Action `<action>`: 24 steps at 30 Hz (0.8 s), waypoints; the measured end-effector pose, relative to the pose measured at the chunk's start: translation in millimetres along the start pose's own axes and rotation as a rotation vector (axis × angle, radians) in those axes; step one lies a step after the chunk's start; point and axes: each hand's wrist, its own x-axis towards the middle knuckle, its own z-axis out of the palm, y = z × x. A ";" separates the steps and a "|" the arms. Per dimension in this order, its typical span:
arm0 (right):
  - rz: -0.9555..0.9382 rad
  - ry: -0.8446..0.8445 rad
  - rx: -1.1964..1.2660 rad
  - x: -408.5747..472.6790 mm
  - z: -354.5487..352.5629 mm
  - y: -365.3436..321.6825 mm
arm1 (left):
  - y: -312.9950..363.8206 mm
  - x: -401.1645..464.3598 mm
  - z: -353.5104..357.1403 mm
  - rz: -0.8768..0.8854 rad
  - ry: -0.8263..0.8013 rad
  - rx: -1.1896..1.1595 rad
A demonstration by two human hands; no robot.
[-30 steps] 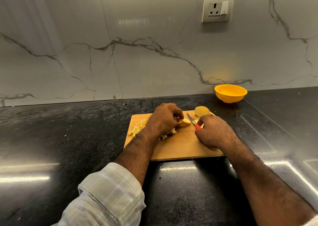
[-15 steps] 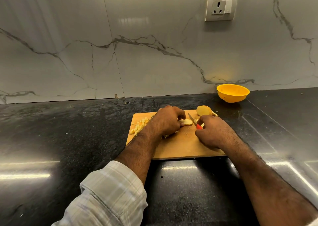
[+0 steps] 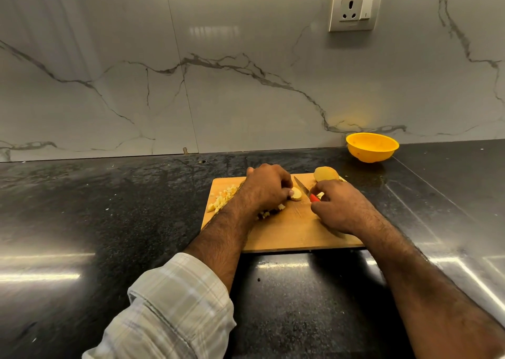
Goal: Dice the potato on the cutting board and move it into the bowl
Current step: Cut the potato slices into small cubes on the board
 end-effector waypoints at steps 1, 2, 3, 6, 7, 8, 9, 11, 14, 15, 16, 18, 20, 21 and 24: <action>-0.008 -0.004 -0.008 -0.7 0.4 -0.2 | -0.3 0.7 0.7 -0.003 -0.008 -0.010; -0.022 -0.011 -0.027 -1.2 1.3 -0.8 | -0.4 0.9 1.0 -0.003 -0.016 -0.010; -0.034 -0.020 -0.051 -1.5 2.2 -1.5 | 0.0 1.0 0.9 -0.002 -0.027 -0.003; -0.051 -0.042 -0.095 -2.2 3.6 -3.8 | 0.3 1.8 -0.1 -0.003 -0.074 0.012; -0.055 -0.046 -0.106 -2.2 3.9 -4.3 | -0.1 2.6 -0.1 -0.004 -0.091 0.015; -0.058 -0.048 -0.118 -2.1 4.4 -4.8 | -0.7 3.0 0.1 -0.005 -0.107 0.020; -0.062 -0.047 -0.133 -2.0 4.8 -5.0 | -0.9 3.2 0.1 -0.005 -0.119 0.025; -0.069 -0.039 -0.157 -1.7 5.3 -5.2 | -0.6 3.2 0.0 -0.001 -0.129 0.032; -0.062 -0.037 -0.170 -1.3 4.7 -5.3 | 1.8 2.7 -1.0 0.007 -0.137 0.037; -0.059 -0.036 -0.170 -0.9 4.6 -5.1 | 2.4 2.3 -1.6 0.007 -0.136 0.032; -0.057 -0.036 -0.169 -0.3 5.0 -5.0 | 2.4 1.8 -1.9 0.006 -0.133 0.024; -0.055 -0.041 -0.162 0.8 5.8 -4.9 | 2.2 1.2 -2.9 0.013 -0.127 0.013; -0.052 -0.046 -0.136 1.1 5.7 -4.3 | 2.8 1.0 -3.6 0.019 -0.128 0.016; -0.049 -0.046 -0.117 1.4 5.7 -3.9 | 3.0 1.1 -3.6 0.020 -0.130 0.017; -0.046 -0.060 -0.080 4.9 6.7 -3.2 | 3.0 1.3 -3.4 0.031 -0.129 0.015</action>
